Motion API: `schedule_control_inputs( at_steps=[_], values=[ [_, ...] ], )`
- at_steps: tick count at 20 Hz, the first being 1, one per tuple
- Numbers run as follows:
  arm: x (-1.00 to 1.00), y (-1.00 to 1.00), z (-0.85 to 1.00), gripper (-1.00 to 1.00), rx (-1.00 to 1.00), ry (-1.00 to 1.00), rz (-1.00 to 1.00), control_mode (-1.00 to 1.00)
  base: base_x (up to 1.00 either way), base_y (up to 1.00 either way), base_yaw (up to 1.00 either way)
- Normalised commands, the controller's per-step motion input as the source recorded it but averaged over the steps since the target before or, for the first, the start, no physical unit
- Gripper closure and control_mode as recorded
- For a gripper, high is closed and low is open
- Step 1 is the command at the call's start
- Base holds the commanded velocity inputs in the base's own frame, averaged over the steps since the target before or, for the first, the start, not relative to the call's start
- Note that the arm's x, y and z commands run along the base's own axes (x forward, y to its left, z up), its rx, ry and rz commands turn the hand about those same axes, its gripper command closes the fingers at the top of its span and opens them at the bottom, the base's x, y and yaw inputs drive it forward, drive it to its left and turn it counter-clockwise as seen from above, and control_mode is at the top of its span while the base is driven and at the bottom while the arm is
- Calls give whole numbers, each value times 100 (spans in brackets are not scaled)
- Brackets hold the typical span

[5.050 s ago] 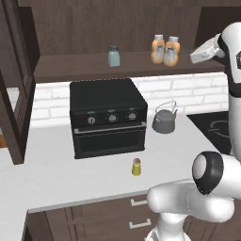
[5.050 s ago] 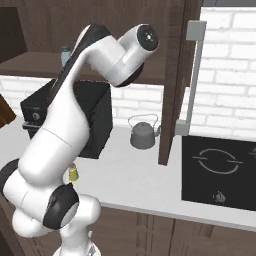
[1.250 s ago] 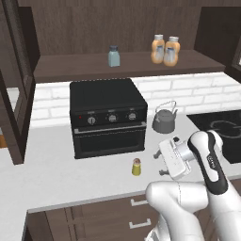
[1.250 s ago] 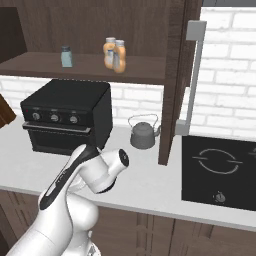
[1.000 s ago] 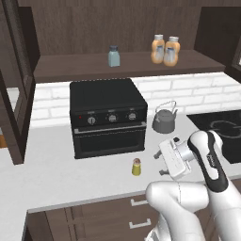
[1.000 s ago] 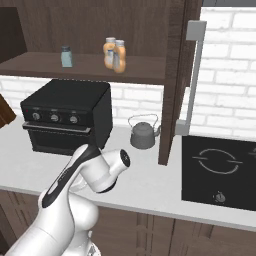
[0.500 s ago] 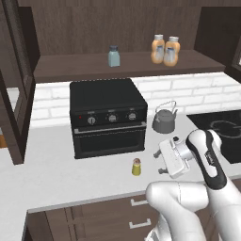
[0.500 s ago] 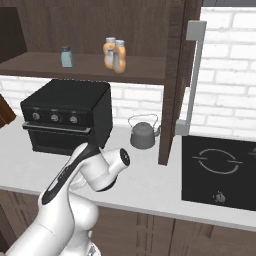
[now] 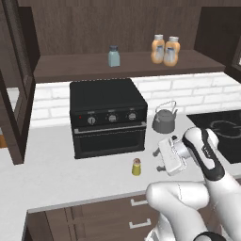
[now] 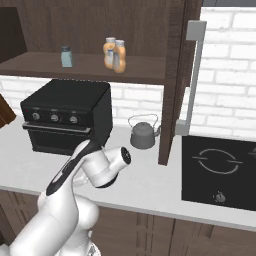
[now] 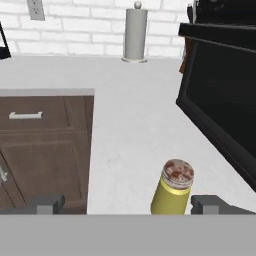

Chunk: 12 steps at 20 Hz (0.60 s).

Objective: Put the shaker and condiment bottle from the counter next to their counterparts in the cabinet.

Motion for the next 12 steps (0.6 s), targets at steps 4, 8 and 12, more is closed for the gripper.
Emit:
schedule_control_inputs(
  at_steps=[4,8,12],
  values=[
    [8,27,-43,-100,1,0,-3,-100,0,0,0],
    [-1,31,-54,-100,0,-5,-1,-100,0,0,0],
    [0,31,-35,-100,0,-3,-2,-100,0,0,0]
  ],
)
